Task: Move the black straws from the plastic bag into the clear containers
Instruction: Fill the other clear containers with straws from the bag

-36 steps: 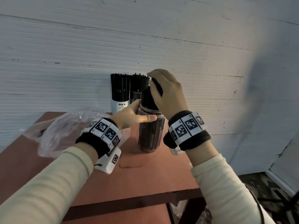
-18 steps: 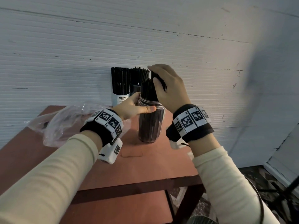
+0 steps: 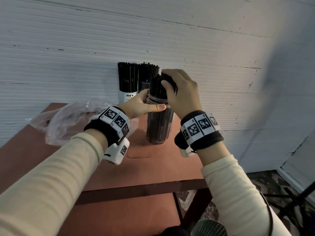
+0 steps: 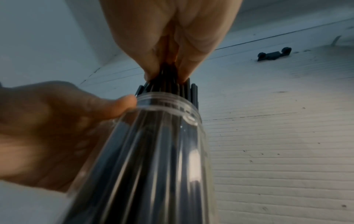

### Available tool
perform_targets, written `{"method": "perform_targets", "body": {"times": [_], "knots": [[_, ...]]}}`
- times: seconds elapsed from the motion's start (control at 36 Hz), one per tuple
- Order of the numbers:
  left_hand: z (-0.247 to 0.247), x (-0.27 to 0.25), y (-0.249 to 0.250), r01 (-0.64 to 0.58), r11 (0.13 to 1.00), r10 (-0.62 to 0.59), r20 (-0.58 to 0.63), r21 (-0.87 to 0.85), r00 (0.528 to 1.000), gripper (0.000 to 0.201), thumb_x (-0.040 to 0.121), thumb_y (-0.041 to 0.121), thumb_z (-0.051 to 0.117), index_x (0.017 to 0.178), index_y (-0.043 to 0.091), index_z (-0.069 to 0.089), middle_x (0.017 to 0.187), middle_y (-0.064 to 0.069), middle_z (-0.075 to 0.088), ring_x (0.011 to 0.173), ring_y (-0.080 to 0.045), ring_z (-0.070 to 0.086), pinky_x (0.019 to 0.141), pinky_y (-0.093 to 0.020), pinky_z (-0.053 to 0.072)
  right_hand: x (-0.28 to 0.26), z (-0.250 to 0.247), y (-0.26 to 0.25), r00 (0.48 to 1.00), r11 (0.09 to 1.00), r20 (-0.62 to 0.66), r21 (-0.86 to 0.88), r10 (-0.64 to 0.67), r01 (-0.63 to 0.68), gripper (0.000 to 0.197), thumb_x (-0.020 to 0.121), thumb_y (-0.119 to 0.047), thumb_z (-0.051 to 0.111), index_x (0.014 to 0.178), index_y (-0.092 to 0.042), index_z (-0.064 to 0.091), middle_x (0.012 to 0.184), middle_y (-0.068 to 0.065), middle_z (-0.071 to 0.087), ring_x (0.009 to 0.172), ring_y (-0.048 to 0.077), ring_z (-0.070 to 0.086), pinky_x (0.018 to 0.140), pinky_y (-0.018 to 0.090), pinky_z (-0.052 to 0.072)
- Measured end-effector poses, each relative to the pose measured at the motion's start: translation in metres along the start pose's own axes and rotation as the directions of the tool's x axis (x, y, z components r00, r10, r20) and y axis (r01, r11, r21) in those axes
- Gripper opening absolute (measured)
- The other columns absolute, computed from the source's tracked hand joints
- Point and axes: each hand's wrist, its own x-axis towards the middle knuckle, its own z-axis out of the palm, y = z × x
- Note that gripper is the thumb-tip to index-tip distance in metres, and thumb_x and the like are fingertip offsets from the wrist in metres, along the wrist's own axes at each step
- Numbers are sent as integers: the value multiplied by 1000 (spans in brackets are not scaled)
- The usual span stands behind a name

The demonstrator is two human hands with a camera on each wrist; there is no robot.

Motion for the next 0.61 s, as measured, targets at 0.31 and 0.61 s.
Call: {"method": "perform_targets", "body": {"times": [0.31, 0.61], "knots": [[3, -4, 6, 25, 999, -25, 5, 38, 1000, 91, 61, 46, 84, 136, 14, 45, 114, 6, 64, 111, -11, 61, 105, -38, 46, -21, 11, -1, 1000, 998, -19, -55, 17, -18, 29, 91, -10, 54, 117, -5, 65, 117, 6, 67, 122, 23, 56, 115, 31, 24], [2, 2, -1, 39, 999, -38, -26, 31, 999, 61, 80, 14, 77, 133, 10, 47, 101, 8, 62, 99, -8, 60, 90, -27, 47, -9, 17, -15, 998, 998, 53, -53, -34, 36, 31, 90, -12, 54, 115, 2, 66, 116, 14, 66, 122, 29, 55, 105, 36, 43]]}}
